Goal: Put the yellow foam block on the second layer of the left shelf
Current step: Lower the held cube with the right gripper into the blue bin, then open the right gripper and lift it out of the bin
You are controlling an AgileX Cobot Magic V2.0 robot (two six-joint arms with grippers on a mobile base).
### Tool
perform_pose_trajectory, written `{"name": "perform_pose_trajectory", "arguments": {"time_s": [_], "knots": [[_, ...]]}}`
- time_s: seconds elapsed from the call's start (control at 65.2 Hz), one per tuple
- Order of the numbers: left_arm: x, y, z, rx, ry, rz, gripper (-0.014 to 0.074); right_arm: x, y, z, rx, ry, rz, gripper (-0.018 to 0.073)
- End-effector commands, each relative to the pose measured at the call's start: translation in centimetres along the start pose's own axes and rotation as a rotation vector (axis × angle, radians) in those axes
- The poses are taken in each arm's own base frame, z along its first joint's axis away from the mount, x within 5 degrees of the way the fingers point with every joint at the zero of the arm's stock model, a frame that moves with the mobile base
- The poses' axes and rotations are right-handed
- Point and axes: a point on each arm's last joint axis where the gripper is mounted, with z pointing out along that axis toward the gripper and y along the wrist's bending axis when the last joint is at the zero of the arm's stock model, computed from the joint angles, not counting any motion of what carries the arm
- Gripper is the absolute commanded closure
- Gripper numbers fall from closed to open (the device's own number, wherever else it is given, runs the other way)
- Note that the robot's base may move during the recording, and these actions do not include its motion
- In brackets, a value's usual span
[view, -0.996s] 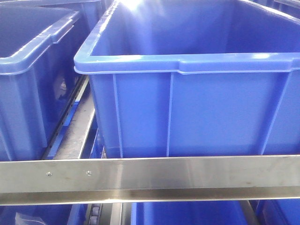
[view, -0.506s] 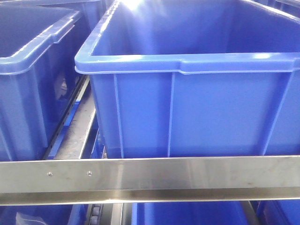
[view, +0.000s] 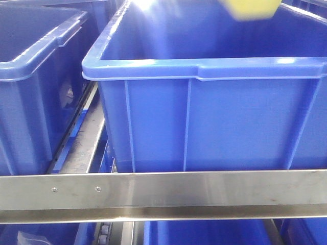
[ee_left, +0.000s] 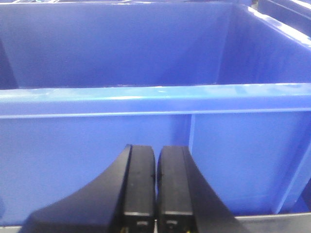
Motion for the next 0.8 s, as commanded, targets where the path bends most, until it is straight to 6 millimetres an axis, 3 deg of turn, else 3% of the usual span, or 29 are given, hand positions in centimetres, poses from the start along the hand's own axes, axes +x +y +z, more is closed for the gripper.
{"name": "perform_pose_trajectory", "arguments": {"time_s": [0.0, 0.169, 0.337, 0.567, 0.782], "knots": [[0.0, -0.2, 0.0, 0.025, -0.072, -0.007, 0.0460, -2.1, -0.2, 1.7, 0.006, -0.062, -0.003, 0.0251], [0.0, -0.2, 0.0, 0.025, -0.072, -0.007, 0.0460, -1.7, 0.0, 7.9, 0.011, 0.023, -0.008, 0.0251], [0.0, -0.2, 0.0, 0.025, -0.072, -0.007, 0.0460, -0.5, 0.3, 11.7, 0.007, 0.058, -0.020, 0.0251], [0.0, -0.2, 0.0, 0.025, -0.072, -0.007, 0.0460, 0.1, 0.3, 12.8, 0.010, 0.067, -0.037, 0.0230], [0.0, -0.2, 0.0, 0.025, -0.072, -0.007, 0.0460, 0.1, 0.3, 12.8, 0.011, 0.071, -0.037, -0.0083]]}}
